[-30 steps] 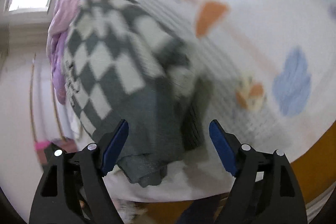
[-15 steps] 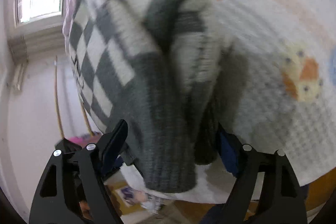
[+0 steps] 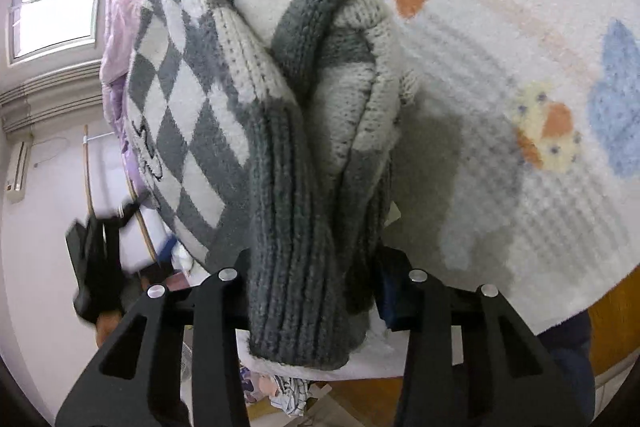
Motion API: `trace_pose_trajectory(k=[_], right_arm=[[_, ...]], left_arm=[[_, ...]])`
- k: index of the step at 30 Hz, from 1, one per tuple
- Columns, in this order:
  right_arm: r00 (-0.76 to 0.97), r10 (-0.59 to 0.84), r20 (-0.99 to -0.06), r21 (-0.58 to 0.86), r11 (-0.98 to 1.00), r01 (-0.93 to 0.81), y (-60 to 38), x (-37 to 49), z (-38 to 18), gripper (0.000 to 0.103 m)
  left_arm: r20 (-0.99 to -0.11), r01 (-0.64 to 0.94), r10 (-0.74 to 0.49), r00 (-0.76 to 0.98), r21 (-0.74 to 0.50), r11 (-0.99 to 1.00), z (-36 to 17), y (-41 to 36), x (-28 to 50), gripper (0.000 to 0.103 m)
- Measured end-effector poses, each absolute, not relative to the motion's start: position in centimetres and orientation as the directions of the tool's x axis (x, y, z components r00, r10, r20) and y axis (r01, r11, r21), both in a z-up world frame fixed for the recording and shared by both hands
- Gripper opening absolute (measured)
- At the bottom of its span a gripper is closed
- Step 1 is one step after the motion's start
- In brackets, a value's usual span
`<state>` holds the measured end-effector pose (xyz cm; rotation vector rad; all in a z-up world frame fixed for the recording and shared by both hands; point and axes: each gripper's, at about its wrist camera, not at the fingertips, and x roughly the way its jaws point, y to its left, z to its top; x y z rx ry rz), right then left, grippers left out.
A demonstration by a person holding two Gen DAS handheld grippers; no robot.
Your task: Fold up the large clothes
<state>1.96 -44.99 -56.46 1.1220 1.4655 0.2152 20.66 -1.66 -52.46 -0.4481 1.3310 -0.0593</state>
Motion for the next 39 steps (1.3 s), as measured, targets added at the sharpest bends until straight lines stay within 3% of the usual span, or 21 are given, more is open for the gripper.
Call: trace_pose_trajectory(k=[2, 7, 9, 11, 13, 21, 29, 39], right_arm=[[0.192, 0.715, -0.672, 0.693, 0.516, 0.503, -44.2, 2.0, -56.4, 0.039], [0.209, 0.699, -0.684, 0.672, 0.492, 0.553, -41.8, 2.6, -56.6, 0.040], [0.191, 0.667, -0.721, 0.644, 0.542, 0.540, -41.5, 2.9, -56.0, 0.039], [0.185, 0.642, -0.744, 0.628, 0.577, 0.522, -40.8, 3.4, -55.1, 0.036], [0.184, 0.616, -0.766, 0.615, 0.620, 0.487, -40.6, 3.7, -53.6, 0.035], [0.222, 0.545, -0.809, 0.588, 0.743, 0.320, -44.4, 5.7, -47.6, 0.032], [0.256, 0.448, -0.857, 0.501, 0.841, 0.204, -53.8, 8.6, -44.6, 0.032], [0.312, 0.316, -0.896, 0.420, 0.831, 0.365, -68.9, 7.0, -46.4, 0.032]], left_arm=[[-0.915, -0.165, -0.329, 0.233, -0.370, 0.914, -53.7, -1.7, 23.2, 0.099], [-0.901, -0.127, -0.388, 0.195, -0.416, 0.901, -55.9, -0.9, 24.8, 0.099], [-0.900, -0.098, -0.384, 0.206, -0.409, 0.907, -55.9, -1.2, 24.9, 0.094], [-0.900, -0.086, -0.375, 0.223, -0.401, 0.912, -55.0, -1.2, 24.1, 0.079], [-0.893, -0.081, -0.381, 0.238, -0.409, 0.909, -53.9, -1.1, 23.0, 0.073], [-0.851, -0.052, -0.424, 0.309, -0.460, 0.886, -49.9, -3.6, 19.5, 0.067], [-0.790, -0.071, -0.502, 0.353, -0.557, 0.827, -50.5, -13.3, 19.2, 0.067], [-0.761, 0.096, -0.585, 0.281, -0.584, 0.806, -52.1, -32.0, 22.1, 0.066]])
